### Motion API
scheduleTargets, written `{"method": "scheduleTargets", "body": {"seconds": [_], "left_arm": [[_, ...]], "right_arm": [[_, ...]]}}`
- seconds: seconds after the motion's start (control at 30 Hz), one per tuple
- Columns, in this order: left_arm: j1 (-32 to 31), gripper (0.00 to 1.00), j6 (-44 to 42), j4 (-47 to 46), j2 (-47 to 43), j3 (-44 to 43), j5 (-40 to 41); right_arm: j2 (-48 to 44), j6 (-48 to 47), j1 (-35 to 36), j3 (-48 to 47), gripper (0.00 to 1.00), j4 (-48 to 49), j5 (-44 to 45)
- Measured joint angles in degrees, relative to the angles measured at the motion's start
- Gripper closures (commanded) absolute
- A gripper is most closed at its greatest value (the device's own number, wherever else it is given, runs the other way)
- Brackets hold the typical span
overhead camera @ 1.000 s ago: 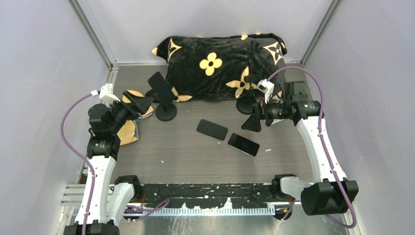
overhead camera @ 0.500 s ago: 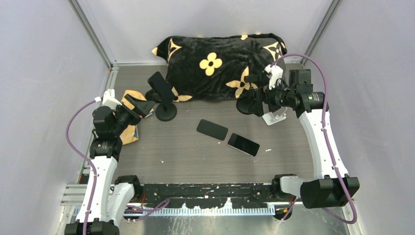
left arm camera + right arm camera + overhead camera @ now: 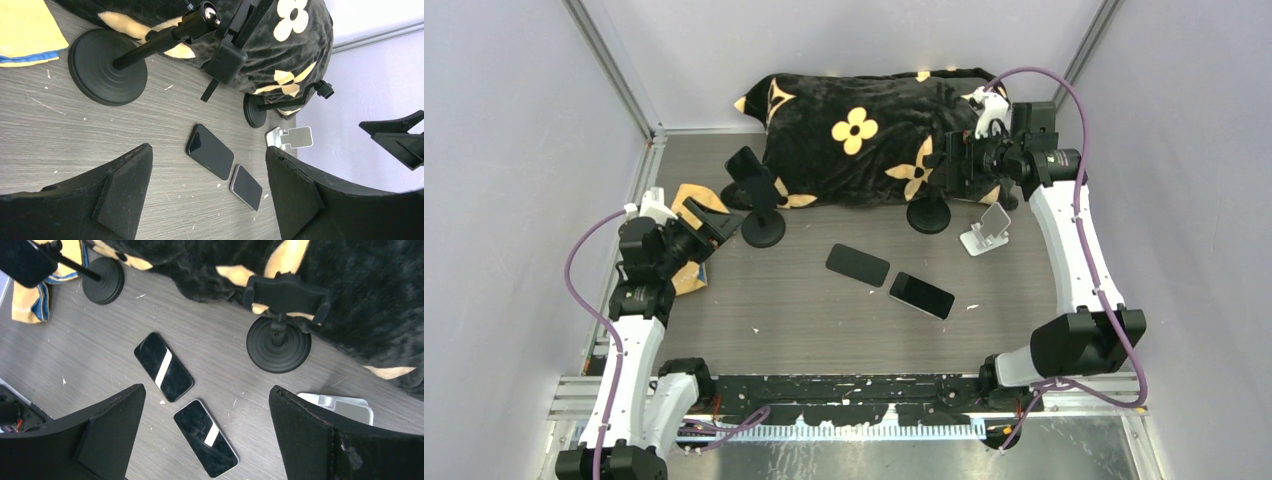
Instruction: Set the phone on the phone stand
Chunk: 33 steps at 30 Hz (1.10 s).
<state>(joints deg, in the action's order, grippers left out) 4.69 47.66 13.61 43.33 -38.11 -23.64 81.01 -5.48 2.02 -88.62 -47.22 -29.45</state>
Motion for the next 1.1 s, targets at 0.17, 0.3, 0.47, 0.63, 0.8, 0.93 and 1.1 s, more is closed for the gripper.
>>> {"method": "scheduleTargets", "body": {"seconds": [0.17,0.3,0.47,0.63,0.8,0.93,1.1], "left_arm": [[0.00,0.17,0.02,0.22,0.00,0.00,-0.39],[0.00,0.17,0.07,0.33,0.22,0.00,-0.57],[0.00,0.17,0.13,0.44,0.31,0.00,-0.68],[0.00,0.17,0.15,0.44,0.31,0.00,-0.94],[0.00,0.17,0.17,0.42,0.33,0.00,-1.03],[0.00,0.17,0.24,0.42,0.57,0.00,-1.07],[0.00,0.18,0.42,0.42,1.09,0.00,-1.46]], "right_arm": [[4.28,0.83,0.00,-4.00,0.00,0.28,2.01],[9.60,0.81,-0.02,-8.52,0.00,-0.31,4.11],[15.06,0.79,-0.66,-12.76,0.00,-1.38,5.60],[18.40,0.66,-1.05,-15.32,0.06,-2.14,6.95],[21.29,-0.46,-2.78,-18.10,0.24,-2.73,7.39],[23.82,-2.23,-4.15,-20.15,0.37,-3.63,7.26],[25.90,-4.85,-5.07,-21.16,0.44,-5.29,6.23]]}}
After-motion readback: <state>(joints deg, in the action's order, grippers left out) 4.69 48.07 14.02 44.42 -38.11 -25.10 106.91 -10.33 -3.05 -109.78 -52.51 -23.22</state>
